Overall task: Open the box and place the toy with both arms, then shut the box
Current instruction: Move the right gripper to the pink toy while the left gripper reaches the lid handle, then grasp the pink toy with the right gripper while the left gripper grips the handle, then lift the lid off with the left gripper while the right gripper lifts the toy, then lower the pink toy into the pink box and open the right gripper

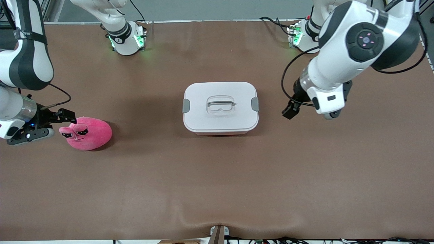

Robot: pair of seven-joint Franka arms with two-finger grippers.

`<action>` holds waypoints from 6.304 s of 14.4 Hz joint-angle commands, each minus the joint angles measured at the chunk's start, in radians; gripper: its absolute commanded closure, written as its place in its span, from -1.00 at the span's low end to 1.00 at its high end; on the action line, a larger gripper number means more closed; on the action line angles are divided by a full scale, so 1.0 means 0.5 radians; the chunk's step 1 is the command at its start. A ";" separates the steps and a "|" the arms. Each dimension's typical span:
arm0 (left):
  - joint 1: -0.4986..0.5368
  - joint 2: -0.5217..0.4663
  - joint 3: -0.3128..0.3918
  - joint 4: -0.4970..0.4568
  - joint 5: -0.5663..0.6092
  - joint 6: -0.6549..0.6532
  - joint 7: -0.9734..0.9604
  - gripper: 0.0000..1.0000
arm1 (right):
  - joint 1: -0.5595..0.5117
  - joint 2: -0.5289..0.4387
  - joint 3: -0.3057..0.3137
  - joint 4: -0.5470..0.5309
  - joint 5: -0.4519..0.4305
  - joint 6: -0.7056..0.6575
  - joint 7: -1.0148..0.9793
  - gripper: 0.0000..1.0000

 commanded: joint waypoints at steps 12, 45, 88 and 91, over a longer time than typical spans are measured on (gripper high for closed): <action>-0.440 0.283 0.012 0.045 -0.037 0.402 -1.081 -1.00 | -0.063 0.034 0.026 -0.435 -0.049 0.541 -1.193 -1.00; -0.744 0.593 0.021 -0.077 0.129 0.700 -1.711 1.00 | 0.238 0.160 0.036 0.139 -0.417 0.412 -1.554 1.00; 0.348 -0.202 0.018 -0.442 0.215 0.237 -0.500 1.00 | 2.054 0.218 0.042 0.397 -1.335 -0.591 -1.628 1.00; 0.422 -0.208 0.018 -0.455 0.215 0.233 -0.389 1.00 | 2.140 0.249 0.042 0.394 -1.332 -0.591 -1.625 1.00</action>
